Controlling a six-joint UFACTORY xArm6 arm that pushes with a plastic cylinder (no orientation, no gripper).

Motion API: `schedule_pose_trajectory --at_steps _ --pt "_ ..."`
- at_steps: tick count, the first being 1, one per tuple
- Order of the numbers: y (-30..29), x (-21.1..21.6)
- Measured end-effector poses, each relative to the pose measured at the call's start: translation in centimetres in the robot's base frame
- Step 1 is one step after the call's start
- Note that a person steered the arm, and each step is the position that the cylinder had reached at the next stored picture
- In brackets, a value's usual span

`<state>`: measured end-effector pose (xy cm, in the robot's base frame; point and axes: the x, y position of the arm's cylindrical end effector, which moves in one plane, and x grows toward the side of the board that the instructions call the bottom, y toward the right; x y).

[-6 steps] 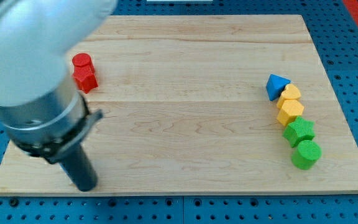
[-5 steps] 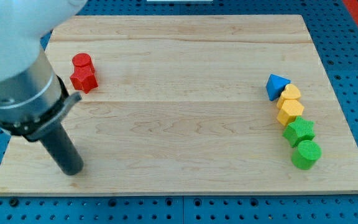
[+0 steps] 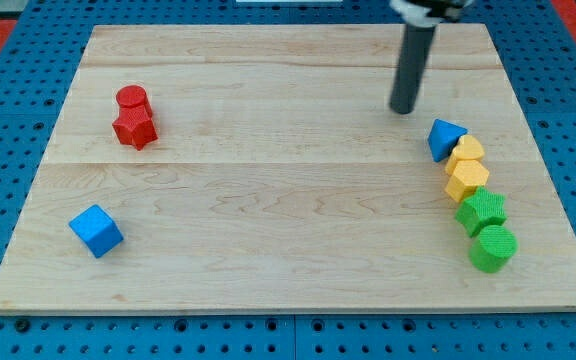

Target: Move the blue triangle towards the blue cube

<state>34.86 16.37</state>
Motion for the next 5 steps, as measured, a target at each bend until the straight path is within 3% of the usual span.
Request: schedule_pose_trajectory --at_steps 1,2,3,4,5 --pt "4.5 3.3" --pt "3.2 7.4" --pt "-3.7 7.9" --pt "-4.7 6.5" --pt "-9.6 6.5"
